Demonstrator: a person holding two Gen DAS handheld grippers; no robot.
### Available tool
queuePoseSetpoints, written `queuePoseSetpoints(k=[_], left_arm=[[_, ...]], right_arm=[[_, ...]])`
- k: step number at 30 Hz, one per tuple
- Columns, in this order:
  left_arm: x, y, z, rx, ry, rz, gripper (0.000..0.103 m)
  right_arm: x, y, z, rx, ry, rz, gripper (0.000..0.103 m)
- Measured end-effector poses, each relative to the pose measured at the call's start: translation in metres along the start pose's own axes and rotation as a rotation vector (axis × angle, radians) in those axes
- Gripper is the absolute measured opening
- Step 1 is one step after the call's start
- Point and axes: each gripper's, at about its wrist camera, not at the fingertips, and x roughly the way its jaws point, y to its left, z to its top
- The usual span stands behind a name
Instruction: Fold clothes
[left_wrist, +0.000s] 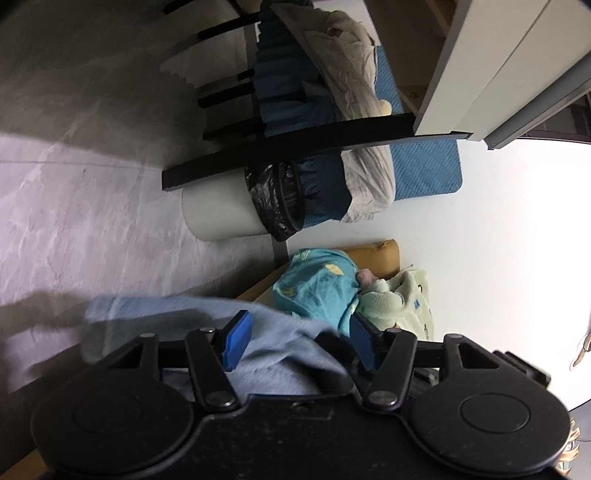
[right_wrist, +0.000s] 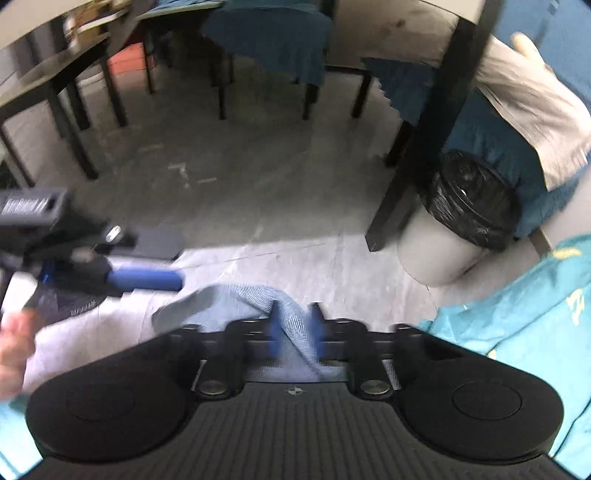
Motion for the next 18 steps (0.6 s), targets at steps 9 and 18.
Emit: queuePoseSetpoints(k=[9, 18], left_arm=[[0.002, 0.005, -0.001, -0.013, 0.021, 0.023, 0.055], [-0.001, 0.012, 0.001, -0.056, -0.007, 0.073, 0.055]], right_arm=[[0.032, -0.041, 0.003, 0.165, 0.038, -0.205, 0.008], [-0.003, -0.005, -0.002, -0.008, -0.021, -0.149, 0.052]])
